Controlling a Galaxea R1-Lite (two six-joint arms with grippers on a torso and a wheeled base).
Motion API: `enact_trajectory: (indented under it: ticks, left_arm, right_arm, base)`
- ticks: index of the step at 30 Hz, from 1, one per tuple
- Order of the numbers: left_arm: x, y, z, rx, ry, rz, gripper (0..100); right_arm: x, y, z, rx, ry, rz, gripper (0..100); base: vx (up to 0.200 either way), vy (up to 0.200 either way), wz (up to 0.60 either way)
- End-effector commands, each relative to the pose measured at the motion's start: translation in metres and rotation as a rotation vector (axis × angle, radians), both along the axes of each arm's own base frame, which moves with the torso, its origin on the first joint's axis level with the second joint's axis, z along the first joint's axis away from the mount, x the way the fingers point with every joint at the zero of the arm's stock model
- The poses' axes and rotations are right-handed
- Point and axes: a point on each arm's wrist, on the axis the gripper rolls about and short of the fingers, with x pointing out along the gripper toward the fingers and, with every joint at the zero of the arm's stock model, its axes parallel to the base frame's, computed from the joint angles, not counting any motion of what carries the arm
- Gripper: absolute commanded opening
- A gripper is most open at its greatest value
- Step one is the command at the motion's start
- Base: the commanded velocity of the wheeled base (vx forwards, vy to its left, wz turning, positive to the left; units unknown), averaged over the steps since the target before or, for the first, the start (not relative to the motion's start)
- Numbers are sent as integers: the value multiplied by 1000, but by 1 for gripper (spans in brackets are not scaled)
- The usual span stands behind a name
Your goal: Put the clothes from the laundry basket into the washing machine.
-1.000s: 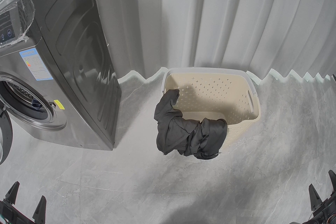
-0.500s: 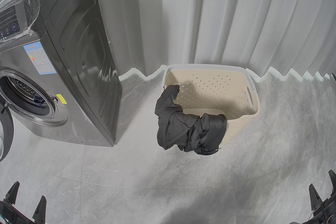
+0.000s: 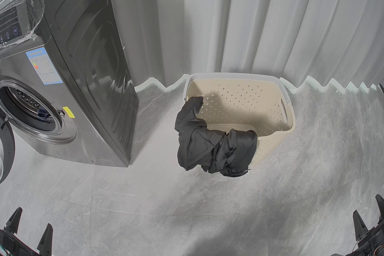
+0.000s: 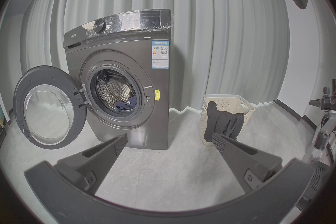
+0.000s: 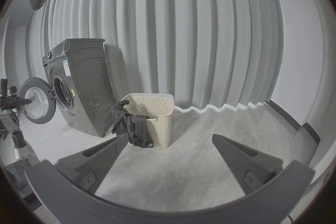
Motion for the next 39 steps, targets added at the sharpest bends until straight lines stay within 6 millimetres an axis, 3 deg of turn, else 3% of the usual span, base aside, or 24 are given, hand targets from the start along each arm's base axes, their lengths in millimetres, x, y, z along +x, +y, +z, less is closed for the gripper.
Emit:
enact_trajectory:
  ticks: [1,19,33,39]
  left_arm:
    - [0,0,-4,0,-2,0,100]
    - [0,0,-4,7,-2,-1,100]
    - [0,0,-4,4,-2,0,100]
    - [0,0,-4,4,-2,0,100]
  right_arm:
    - [0,0,-5,-1,0,0,100]
    - [0,0,-5,-1,0,0,100]
    - [0,0,-5,1,0,-2,100]
    - [0,0,-4,-1,-2,8,100]
  base:
    - [0,-200,0]
    - [0,0,0]
    - [200,0,0]
    - [0,0,0]
